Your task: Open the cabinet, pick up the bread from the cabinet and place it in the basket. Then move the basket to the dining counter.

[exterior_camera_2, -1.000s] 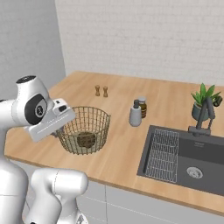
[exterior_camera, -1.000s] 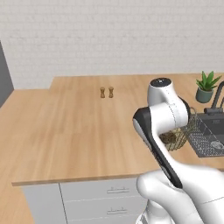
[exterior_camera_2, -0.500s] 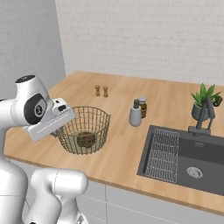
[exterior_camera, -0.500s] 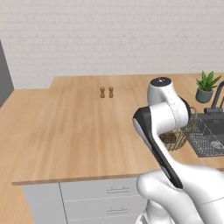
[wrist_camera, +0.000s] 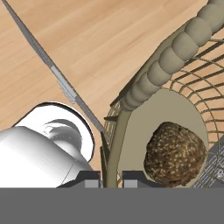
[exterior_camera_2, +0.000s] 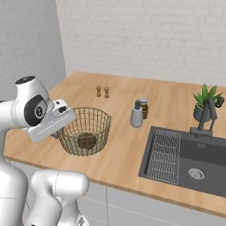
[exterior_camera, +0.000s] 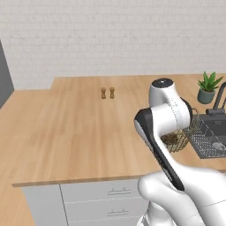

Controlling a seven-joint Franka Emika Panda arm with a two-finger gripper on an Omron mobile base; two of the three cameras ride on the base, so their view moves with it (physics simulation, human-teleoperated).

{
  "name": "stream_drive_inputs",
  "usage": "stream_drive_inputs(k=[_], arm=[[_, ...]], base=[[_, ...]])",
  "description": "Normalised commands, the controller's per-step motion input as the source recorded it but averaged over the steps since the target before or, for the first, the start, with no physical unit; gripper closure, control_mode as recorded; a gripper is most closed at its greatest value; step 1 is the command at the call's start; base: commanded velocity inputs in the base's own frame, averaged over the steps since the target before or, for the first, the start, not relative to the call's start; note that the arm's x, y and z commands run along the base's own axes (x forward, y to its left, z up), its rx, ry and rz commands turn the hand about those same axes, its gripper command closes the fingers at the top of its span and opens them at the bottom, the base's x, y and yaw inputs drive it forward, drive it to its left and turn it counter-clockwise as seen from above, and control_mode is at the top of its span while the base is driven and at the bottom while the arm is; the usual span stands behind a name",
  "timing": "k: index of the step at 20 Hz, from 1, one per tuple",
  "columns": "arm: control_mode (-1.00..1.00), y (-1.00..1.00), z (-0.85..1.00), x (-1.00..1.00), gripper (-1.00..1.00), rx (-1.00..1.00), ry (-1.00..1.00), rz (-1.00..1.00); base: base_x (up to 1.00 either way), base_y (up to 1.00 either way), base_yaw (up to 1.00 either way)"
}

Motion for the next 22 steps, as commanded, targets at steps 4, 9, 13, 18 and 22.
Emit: stream_drive_inputs(k=[4,9,13,18,22], arm=[[1.00,0.00,0.00,0.00,1.00,0.00,0.00,0.00],[-1.00,0.00,0.00,0.60,1.00,0.00,-0.01,0.00],[-1.00,0.01,0.00,1.00,1.00,0.00,-0.01,0.02],[-1.00,0.06,0.00,1.00,1.00,0.01,0.00,0.13],[-1.00,0.10,0.00,1.00,1.00,0.00,0.00,0.14]], base=[[0.11,0.00,0.00],[0.22,0.00,0.00],[0.00,0.00,0.00],[0.00,0.00,0.00],[0.00,0.00,0.00]])
